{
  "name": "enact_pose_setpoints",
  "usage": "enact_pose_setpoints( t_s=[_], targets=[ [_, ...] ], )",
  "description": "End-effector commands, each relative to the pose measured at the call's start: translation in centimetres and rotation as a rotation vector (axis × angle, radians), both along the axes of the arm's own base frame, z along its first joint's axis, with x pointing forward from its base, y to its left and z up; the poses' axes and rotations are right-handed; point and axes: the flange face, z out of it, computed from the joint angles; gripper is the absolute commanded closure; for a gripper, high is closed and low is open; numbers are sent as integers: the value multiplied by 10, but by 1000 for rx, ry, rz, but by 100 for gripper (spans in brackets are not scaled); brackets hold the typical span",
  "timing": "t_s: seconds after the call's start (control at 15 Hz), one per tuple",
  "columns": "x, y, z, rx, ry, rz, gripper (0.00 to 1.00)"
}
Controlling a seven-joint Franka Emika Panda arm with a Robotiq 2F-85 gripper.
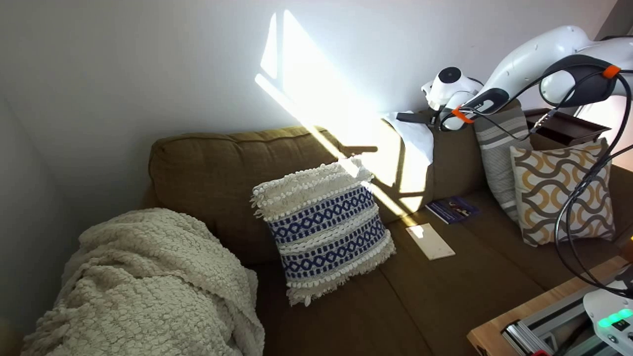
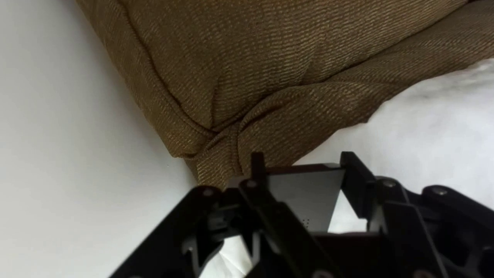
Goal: Flip the black remote and place it the right way up on the white pillow case
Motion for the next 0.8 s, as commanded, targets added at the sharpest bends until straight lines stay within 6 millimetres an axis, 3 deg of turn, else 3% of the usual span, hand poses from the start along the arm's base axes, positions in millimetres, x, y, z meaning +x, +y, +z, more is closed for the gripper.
enact_pose_setpoints(
  t_s=[0.0, 0.33, 0.73],
  targets=[
    [-3, 5, -18, -124, -36, 74, 74],
    [-11, 8, -27, -261, -92, 171, 74],
    [-18, 25, -41, -287, -158, 204, 74]
  ],
)
